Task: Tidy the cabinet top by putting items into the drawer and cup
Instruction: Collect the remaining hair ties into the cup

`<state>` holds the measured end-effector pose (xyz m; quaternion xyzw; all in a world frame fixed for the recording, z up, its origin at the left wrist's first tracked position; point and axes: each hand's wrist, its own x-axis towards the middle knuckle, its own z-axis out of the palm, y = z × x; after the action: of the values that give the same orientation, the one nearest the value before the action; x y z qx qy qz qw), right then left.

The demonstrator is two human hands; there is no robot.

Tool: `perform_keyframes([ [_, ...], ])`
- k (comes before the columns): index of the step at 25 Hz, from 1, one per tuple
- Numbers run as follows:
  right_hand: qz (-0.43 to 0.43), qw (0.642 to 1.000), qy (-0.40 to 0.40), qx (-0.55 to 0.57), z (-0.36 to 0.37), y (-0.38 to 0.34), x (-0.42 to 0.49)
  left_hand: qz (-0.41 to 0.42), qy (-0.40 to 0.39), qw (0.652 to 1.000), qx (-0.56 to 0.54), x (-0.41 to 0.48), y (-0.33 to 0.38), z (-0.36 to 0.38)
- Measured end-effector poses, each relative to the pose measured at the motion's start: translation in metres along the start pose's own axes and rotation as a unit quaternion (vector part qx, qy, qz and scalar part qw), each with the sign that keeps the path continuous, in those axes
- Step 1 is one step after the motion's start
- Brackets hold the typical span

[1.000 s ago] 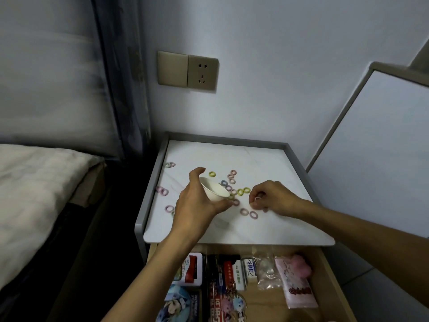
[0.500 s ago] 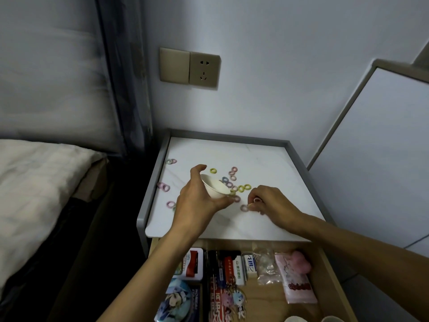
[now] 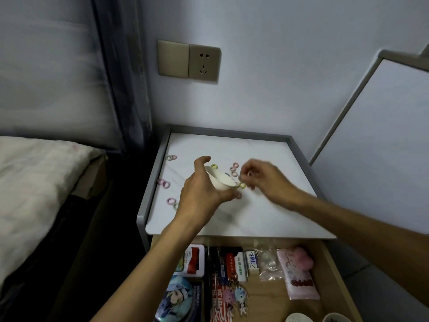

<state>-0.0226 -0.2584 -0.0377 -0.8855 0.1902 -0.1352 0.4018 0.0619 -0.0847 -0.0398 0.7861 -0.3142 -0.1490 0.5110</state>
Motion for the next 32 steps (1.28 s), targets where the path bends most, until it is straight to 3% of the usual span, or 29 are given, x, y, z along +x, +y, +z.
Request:
perform_keyframes([
  [2,-0.039,0.997,-0.059,0.022,-0.009,-0.035,0.011,-0.006,-0.004,1.000,-0.011,0.002,0.000,0.003],
  [4,-0.073,0.982,-0.145,-0.100,-0.013,-0.057,0.018,-0.015,-0.010,0.999,-0.028,0.004,0.000,0.008],
  [6,-0.090,0.969,-0.169,-0.157,-0.014,-0.064,0.026,-0.017,-0.011,0.999,-0.041,0.004,0.003,0.009],
  [10,-0.046,0.991,-0.124,0.031,-0.027,-0.058,0.038,-0.022,0.013,0.998,-0.058,0.007,0.008,0.005],
  [16,-0.053,0.989,-0.114,0.080,-0.026,-0.054,0.046,-0.028,0.032,0.996,-0.075,0.012,0.010,0.001],
  [19,-0.022,0.999,-0.044,-0.020,-0.030,-0.028,0.067,-0.040,0.063,0.995,-0.069,0.013,0.009,-0.006],
  [23,0.039,0.953,-0.125,-0.273,-0.015,0.029,0.095,-0.047,0.098,0.991,-0.074,0.015,0.004,-0.018],
  [32,0.013,0.970,-0.092,-0.226,0.020,0.058,0.103,-0.083,0.112,0.982,-0.128,0.015,-0.010,-0.033],
])
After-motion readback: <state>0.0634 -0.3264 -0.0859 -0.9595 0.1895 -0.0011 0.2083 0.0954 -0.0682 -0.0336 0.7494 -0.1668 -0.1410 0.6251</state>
